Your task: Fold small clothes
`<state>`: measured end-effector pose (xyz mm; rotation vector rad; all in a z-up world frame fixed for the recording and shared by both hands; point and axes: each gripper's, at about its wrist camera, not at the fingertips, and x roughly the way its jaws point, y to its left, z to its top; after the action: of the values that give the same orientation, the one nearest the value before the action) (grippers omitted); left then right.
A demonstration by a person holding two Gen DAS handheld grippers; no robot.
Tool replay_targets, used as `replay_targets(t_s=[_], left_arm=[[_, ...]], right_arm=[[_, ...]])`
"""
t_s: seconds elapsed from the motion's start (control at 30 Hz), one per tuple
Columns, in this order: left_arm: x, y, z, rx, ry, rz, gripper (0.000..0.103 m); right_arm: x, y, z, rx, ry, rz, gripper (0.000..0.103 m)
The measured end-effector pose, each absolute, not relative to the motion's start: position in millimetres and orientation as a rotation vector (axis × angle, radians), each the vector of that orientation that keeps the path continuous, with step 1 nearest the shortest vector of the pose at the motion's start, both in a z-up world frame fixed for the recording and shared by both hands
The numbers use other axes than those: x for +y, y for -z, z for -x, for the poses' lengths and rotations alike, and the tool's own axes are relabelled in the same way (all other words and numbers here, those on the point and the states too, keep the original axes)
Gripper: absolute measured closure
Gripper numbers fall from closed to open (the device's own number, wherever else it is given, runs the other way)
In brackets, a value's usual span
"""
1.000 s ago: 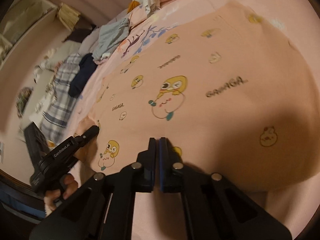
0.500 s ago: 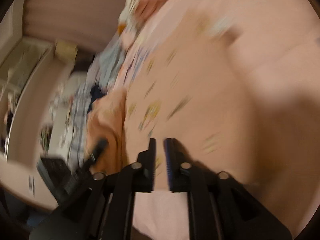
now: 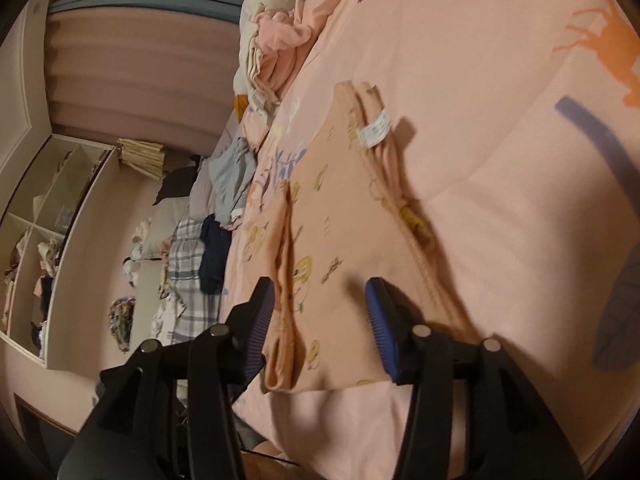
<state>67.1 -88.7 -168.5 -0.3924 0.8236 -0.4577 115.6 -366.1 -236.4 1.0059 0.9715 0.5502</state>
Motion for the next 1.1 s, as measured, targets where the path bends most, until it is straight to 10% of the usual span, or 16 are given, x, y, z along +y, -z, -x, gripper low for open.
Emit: replay_targets(t_s=[0.8, 1.1], left_arm=[[-39.9, 201.6, -53.9, 0.97, 0.331, 0.406, 0.029], [-40.7, 202.5, -51.5, 0.963, 0.329, 0.419, 0.029]], right_arm=[[-237.4, 238.0, -214.6, 1.193, -0.719, -0.681, 0.043], [-224.9, 239.8, -209.7, 1.142, -0.703, -0.599, 0.084]])
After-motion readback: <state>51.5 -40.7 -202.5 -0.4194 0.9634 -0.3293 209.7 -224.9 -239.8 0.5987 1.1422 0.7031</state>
